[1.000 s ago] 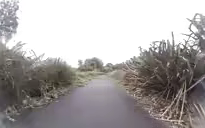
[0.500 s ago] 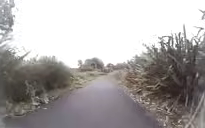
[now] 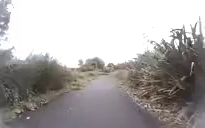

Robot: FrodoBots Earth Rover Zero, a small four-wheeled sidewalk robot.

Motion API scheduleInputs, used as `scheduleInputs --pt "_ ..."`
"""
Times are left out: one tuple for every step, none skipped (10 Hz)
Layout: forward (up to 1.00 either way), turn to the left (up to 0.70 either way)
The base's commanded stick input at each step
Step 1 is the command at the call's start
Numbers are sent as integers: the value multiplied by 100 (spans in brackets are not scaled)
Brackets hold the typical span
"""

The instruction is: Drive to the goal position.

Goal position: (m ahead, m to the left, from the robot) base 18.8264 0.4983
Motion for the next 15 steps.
scheduleInputs --pt "85 0" --pt "85 0" --pt "85 0" --pt "85 0" --pt "85 0" --pt "85 0" --pt "85 0" --pt "85 0" --pt "85 0" --pt "85 0" --pt "85 0" --pt "85 0" --pt "85 0" --pt "85 0" --pt "85 0"
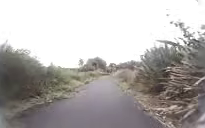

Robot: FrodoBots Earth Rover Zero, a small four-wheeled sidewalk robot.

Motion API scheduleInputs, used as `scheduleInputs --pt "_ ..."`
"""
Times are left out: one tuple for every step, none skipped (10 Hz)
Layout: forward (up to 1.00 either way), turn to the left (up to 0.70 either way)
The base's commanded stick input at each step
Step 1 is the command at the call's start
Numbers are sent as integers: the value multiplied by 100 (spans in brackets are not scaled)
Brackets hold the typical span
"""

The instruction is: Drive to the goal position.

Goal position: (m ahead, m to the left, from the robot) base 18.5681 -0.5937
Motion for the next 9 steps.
scheduleInputs --pt "85 0" --pt "85 0" --pt "85 0" --pt "85 0" --pt "85 0" --pt "85 0" --pt "85 0" --pt "85 0" --pt "85 0"
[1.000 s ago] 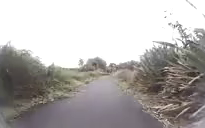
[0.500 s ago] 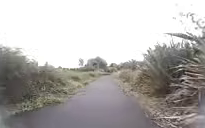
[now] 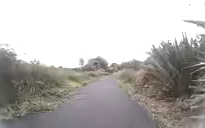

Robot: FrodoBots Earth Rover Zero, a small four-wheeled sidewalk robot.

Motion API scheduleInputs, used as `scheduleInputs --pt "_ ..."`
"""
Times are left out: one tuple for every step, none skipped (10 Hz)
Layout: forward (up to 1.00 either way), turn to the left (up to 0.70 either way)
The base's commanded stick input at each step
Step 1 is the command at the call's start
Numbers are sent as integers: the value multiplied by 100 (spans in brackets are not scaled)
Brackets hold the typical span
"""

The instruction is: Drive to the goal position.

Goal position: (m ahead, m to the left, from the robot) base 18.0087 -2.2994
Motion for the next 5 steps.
scheduleInputs --pt "85 0" --pt "85 0" --pt "85 0" --pt "85 0" --pt "85 0"
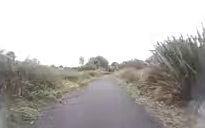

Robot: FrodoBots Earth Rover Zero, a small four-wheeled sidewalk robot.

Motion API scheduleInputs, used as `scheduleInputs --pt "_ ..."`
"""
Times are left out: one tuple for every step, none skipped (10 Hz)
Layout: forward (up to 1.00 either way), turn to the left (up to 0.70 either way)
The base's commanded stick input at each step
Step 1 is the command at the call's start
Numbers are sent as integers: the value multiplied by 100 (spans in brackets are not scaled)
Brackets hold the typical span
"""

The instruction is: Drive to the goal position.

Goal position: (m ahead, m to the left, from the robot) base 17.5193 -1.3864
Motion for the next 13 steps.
scheduleInputs --pt "85 0" --pt "85 0" --pt "85 0" --pt "85 0" --pt "85 0" --pt "85 0" --pt "85 0" --pt "85 0" --pt "85 0" --pt "85 0" --pt "85 0" --pt "85 0" --pt "85 0"
